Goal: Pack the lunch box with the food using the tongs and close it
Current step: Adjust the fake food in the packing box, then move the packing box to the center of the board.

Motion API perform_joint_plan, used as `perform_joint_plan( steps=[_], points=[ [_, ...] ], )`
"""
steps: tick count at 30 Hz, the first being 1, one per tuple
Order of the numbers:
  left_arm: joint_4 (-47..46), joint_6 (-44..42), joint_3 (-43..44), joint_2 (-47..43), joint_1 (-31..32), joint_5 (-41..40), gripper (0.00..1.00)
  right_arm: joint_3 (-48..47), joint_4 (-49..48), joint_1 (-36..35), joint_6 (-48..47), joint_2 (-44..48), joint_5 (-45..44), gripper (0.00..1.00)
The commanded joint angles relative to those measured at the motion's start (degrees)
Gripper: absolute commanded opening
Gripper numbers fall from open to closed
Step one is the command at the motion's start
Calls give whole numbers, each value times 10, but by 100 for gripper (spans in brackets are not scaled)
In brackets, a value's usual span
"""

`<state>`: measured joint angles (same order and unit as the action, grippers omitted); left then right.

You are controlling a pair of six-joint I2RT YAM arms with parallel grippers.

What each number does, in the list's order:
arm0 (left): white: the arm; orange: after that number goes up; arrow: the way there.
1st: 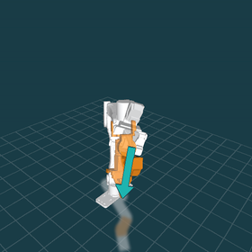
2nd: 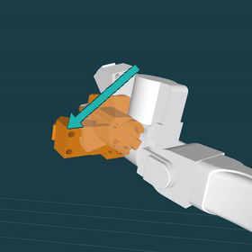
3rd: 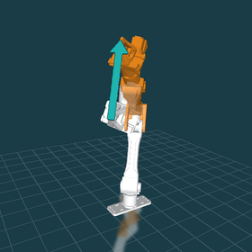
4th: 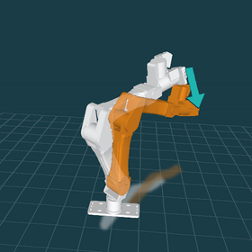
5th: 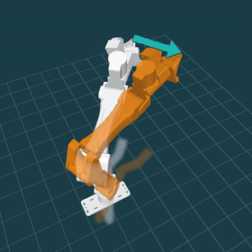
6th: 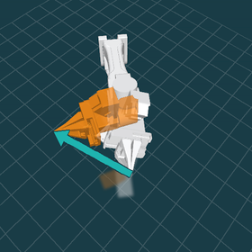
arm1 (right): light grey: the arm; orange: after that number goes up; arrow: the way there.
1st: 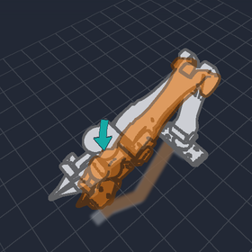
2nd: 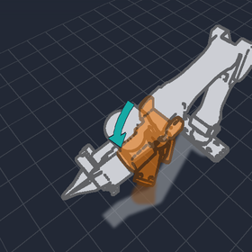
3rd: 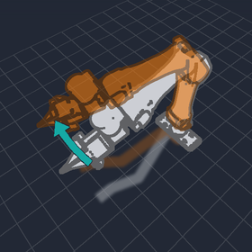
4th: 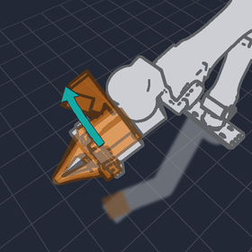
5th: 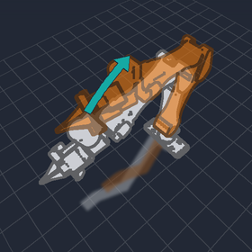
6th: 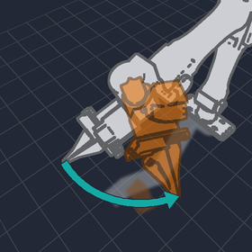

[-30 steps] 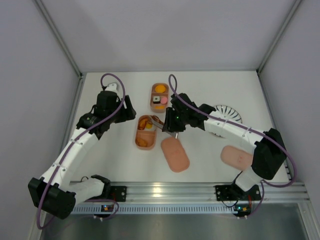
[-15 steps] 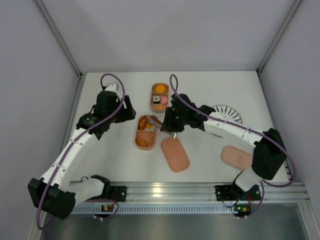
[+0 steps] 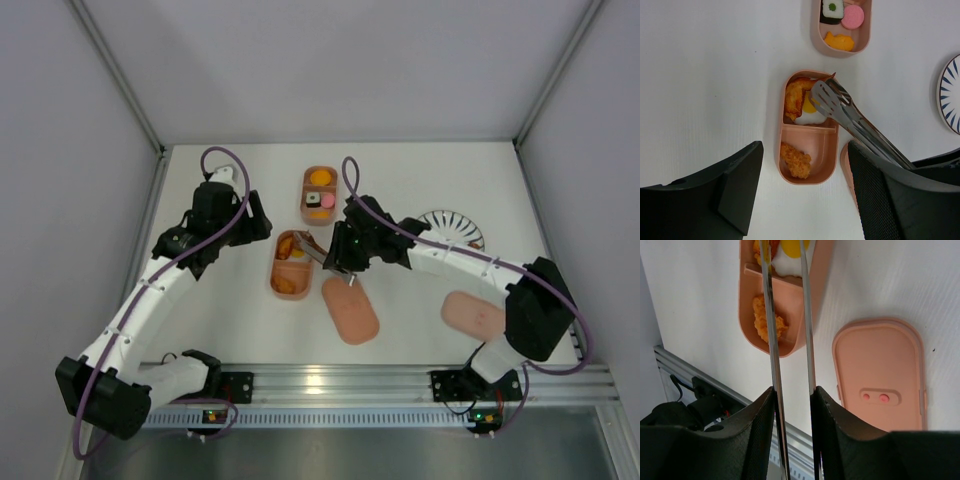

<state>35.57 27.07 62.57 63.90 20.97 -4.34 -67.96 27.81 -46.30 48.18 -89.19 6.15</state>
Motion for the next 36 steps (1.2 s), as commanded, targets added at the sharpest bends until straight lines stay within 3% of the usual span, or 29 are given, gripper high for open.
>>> perform_joint_plan(
  steps=[1, 20, 36],
  points=[
    [-25, -3, 3, -11, -3, -3, 74, 16, -37, 8, 17, 38, -6, 36],
    [-20, -1, 4, -19, -3, 3, 74, 51, -43, 8, 60, 90, -18, 36],
    [-21, 0, 10, -21, -4, 9, 74, 53, -70, 8, 102, 68, 17, 36]
  ],
)
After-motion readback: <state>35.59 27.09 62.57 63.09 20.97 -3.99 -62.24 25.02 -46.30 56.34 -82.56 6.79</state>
